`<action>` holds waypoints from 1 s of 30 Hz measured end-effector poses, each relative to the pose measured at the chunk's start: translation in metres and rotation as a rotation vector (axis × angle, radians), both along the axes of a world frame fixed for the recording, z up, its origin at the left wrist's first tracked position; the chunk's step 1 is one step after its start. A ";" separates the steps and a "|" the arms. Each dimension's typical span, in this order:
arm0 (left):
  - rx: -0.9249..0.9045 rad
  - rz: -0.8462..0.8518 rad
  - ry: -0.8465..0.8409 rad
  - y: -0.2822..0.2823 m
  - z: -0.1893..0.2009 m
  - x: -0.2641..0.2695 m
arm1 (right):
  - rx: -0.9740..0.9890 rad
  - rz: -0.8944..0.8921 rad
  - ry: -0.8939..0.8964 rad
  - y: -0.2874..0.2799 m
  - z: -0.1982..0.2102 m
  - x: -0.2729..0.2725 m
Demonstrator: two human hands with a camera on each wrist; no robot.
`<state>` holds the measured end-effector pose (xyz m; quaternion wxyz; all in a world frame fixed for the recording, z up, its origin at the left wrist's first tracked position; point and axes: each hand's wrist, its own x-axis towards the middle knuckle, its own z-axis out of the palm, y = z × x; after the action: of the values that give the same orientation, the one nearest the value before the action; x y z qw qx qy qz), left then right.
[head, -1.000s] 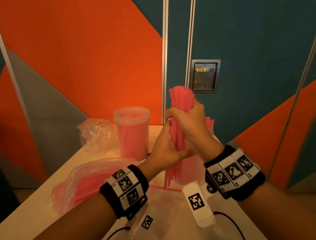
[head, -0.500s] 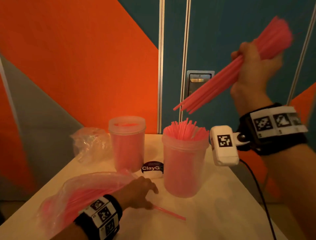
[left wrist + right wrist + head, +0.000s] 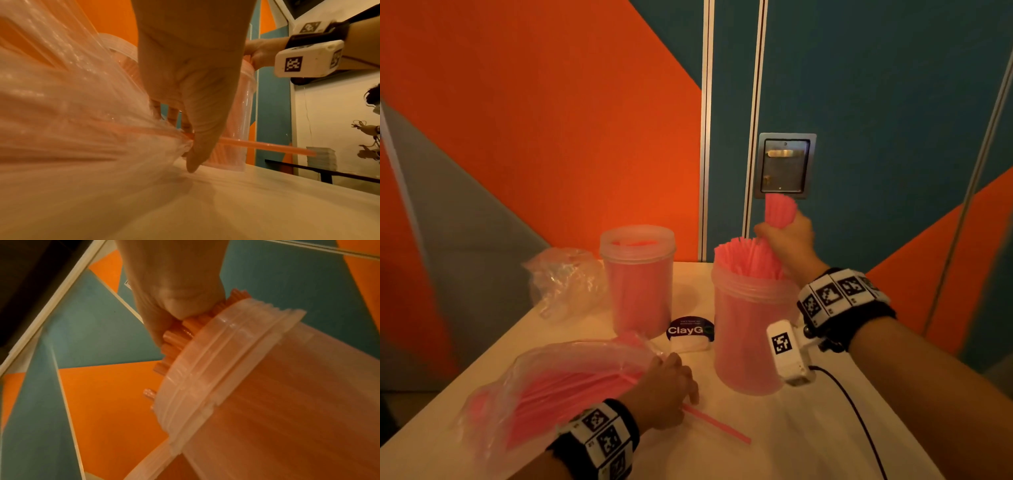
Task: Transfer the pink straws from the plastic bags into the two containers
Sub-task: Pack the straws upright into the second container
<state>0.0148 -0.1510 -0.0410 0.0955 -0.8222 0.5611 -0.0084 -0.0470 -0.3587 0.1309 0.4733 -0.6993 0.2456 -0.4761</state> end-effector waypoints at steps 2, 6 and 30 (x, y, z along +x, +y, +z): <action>-0.007 -0.007 -0.028 -0.001 -0.003 0.000 | -0.004 0.050 0.198 0.001 -0.002 0.002; 0.014 -0.023 -0.107 -0.002 -0.008 -0.001 | 0.051 0.214 0.379 -0.001 0.001 0.001; -0.070 -0.017 0.058 0.005 -0.001 -0.001 | -0.677 0.175 0.808 0.015 0.008 -0.006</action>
<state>0.0133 -0.1464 -0.0417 0.0504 -0.8201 0.5700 -0.0051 -0.0534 -0.3436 0.1392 0.1269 -0.9583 0.1819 -0.1804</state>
